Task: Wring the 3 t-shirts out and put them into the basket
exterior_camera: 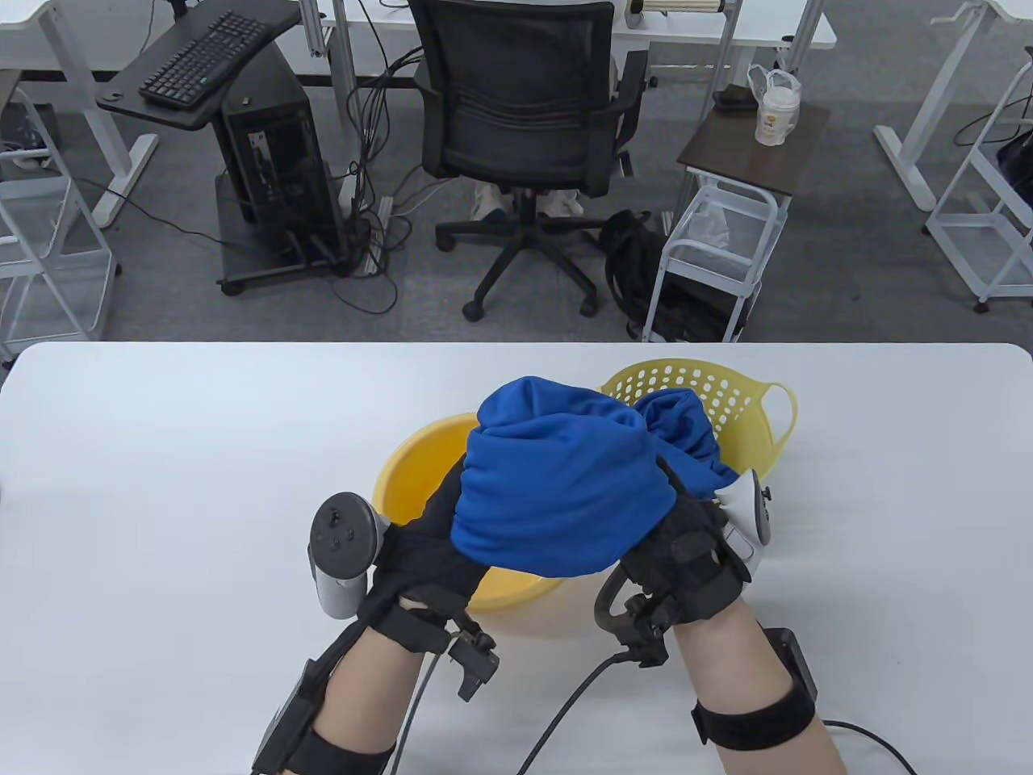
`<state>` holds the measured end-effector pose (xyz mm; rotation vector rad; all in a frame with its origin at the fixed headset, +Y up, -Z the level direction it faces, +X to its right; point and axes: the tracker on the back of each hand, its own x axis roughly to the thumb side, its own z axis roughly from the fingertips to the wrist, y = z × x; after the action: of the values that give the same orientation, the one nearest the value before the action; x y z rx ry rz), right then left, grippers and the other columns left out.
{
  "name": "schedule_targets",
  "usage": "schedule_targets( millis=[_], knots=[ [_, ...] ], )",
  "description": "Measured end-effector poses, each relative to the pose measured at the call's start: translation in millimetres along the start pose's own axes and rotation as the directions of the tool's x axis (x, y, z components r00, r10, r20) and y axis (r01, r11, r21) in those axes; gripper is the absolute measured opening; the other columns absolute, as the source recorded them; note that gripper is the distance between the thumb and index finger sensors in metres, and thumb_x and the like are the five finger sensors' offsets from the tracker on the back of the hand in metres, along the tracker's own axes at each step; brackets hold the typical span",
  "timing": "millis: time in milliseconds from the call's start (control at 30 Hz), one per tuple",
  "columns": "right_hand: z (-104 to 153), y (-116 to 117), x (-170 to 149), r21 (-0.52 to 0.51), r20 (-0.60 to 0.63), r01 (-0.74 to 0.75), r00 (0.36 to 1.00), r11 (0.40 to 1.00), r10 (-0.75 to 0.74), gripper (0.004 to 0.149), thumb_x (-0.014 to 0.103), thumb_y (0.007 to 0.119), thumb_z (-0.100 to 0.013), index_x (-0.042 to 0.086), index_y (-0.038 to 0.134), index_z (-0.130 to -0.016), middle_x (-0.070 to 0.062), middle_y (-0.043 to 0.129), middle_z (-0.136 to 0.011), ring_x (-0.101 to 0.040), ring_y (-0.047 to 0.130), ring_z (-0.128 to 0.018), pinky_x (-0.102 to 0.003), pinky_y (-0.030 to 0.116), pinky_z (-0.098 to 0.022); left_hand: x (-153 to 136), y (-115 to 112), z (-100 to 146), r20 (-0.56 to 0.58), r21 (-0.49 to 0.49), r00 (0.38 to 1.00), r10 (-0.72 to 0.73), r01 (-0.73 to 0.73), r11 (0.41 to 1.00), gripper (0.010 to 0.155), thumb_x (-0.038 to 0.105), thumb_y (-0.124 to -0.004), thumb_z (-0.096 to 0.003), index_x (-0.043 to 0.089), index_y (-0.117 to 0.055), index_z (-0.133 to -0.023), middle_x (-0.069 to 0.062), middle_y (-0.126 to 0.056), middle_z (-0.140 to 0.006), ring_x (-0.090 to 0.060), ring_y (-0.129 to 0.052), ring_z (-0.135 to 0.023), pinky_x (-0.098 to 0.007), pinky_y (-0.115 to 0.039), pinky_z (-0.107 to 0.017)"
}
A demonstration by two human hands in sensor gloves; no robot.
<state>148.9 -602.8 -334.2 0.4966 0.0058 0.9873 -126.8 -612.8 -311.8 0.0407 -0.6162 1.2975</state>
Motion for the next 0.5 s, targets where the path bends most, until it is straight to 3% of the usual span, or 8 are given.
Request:
schedule_targets(
  millis=[100,167,233,367,433,500],
  knots=[
    [8.1,1.0,30.3,-0.085,0.256,-0.270,0.924,0.959,0.283,0.047,0.025,0.082,-0.063,0.007,0.066,-0.103,-0.033,0.077,-0.088,-0.046,0.098,-0.041,-0.038,0.091,-0.025,-12.9,-0.1,-3.1,-0.099,-0.236,0.990,0.104,-0.125,0.964,0.091,0.062,-0.083,-0.0578,0.036,-0.020,-0.119,-0.013,-0.050,-0.127,-0.038,-0.074,-0.105,-0.054,-0.071,-0.073],
    [14.9,6.2,45.7,-0.150,0.373,-0.335,0.852,0.930,0.367,0.047,0.025,0.082,-0.062,0.008,0.067,-0.103,-0.032,0.077,-0.089,-0.047,0.097,-0.042,-0.039,0.090,-0.026,-17.3,-4.5,-4.7,-0.144,-0.358,0.964,0.224,-0.262,0.896,0.095,0.061,-0.084,-0.0590,0.038,-0.014,-0.118,-0.013,-0.051,-0.127,-0.035,-0.080,-0.099,-0.047,-0.077,-0.069],
    [23.4,12.7,59.8,-0.205,0.468,-0.393,0.765,0.897,0.442,0.047,0.024,0.083,-0.061,0.010,0.067,-0.103,-0.031,0.075,-0.091,-0.051,0.094,-0.046,-0.043,0.088,-0.028,-17.6,-9.9,-6.2,-0.148,-0.421,0.926,0.347,-0.376,0.825,0.099,0.065,-0.085,-0.0579,0.038,-0.010,-0.117,-0.014,-0.052,-0.126,-0.032,-0.087,-0.092,-0.041,-0.083,-0.063],
    [34.6,28.5,68.7,-0.286,0.560,-0.541,0.575,0.791,0.596,0.047,0.024,0.083,-0.060,0.013,0.066,-0.103,-0.029,0.073,-0.094,-0.052,0.092,-0.051,-0.045,0.087,-0.033,-19.9,-18.8,-6.0,-0.167,-0.445,0.834,0.526,-0.539,0.715,0.106,0.075,-0.083,-0.0544,0.037,-0.005,-0.116,-0.014,-0.050,-0.127,-0.028,-0.092,-0.087,-0.035,-0.088,-0.058],
    [38.1,48.6,62.1,-0.227,0.612,-0.642,0.491,0.732,0.620,0.047,0.025,0.084,-0.059,0.015,0.068,-0.103,-0.027,0.074,-0.096,-0.053,0.091,-0.055,-0.047,0.087,-0.035,-23.9,-24.1,-5.4,-0.210,-0.446,0.723,0.658,-0.670,0.593,0.112,0.081,-0.081,-0.0520,0.036,0.000,-0.115,-0.018,-0.042,-0.127,-0.029,-0.091,-0.087,-0.033,-0.088,-0.057],
    [39.6,65.7,56.8,-0.151,0.666,-0.731,0.422,0.665,0.615,0.047,0.024,0.087,-0.057,0.016,0.072,-0.101,-0.027,0.075,-0.098,-0.056,0.089,-0.061,-0.052,0.086,-0.038,-25.9,-21.7,-4.6,-0.203,-0.412,0.650,0.732,-0.735,0.539,0.117,0.086,-0.080,-0.0485,0.036,0.003,-0.114,-0.020,-0.036,-0.127,-0.033,-0.087,-0.091,-0.033,-0.088,-0.058]
  ],
)
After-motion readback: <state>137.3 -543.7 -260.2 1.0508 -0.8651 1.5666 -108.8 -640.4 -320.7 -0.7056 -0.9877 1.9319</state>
